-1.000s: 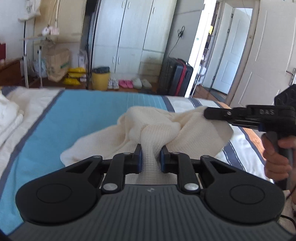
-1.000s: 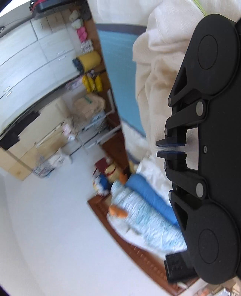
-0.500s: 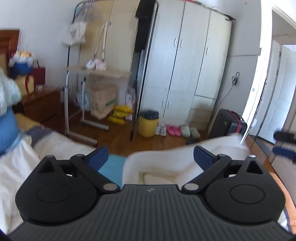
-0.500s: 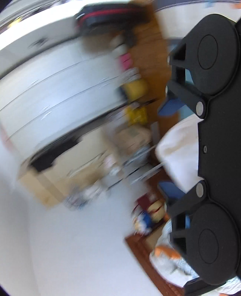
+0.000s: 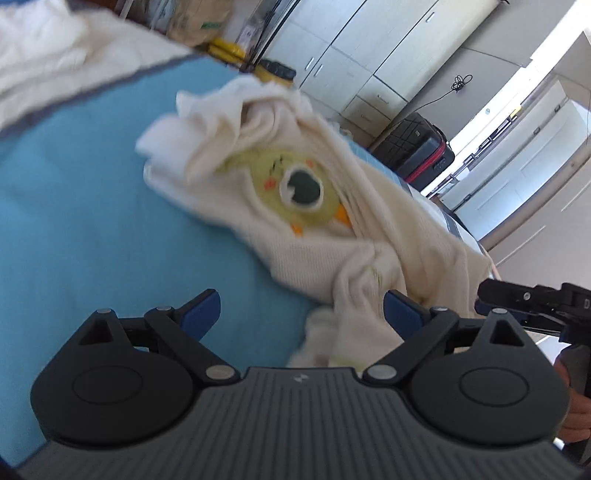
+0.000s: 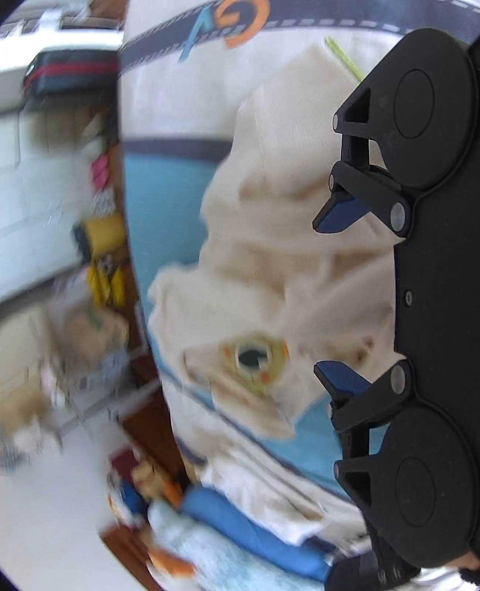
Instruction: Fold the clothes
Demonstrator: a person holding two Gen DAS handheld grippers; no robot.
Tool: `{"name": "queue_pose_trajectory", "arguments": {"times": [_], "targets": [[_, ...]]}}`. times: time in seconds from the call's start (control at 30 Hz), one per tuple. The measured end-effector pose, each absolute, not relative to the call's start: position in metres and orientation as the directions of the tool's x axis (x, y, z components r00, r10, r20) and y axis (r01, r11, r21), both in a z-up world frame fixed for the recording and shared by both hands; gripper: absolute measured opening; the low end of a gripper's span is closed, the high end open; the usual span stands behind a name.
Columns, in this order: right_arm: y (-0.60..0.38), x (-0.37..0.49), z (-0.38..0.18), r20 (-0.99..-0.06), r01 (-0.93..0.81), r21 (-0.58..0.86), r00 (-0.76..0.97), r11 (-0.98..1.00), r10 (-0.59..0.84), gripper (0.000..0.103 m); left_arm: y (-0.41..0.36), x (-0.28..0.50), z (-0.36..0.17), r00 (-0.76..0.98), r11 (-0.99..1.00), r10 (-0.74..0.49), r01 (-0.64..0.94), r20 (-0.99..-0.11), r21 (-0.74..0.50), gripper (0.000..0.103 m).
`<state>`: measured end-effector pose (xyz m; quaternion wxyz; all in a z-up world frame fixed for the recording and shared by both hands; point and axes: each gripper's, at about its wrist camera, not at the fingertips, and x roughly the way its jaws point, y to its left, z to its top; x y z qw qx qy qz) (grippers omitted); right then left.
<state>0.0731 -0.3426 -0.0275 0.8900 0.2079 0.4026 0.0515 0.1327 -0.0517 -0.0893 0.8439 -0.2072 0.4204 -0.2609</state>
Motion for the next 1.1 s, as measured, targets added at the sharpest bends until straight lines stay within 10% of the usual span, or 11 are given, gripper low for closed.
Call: {"name": "queue_pose_trajectory", "arguments": {"times": [0.27, 0.5, 1.1], "targets": [[-0.330, 0.068, -0.086, -0.847, 0.157, 0.418, 0.423, 0.894, 0.322, 0.081, -0.061, 0.116, -0.091, 0.469, 0.750, -0.658, 0.339, -0.589, -0.568, 0.095], [-0.327, 0.071, -0.076, -0.834, 0.112, 0.332, 0.500, 0.937, 0.236, 0.023, -0.064, 0.098, -0.068, 0.514, 0.722, -0.690, 0.436, -0.509, -0.537, 0.088], [-0.384, 0.053, -0.013, -0.695, 0.112, 0.240, 0.713, 0.964, 0.090, 0.017, -0.088, 0.106, -0.091, 0.481, 0.703, -0.709, 0.434, -0.515, -0.563, 0.088]]}}
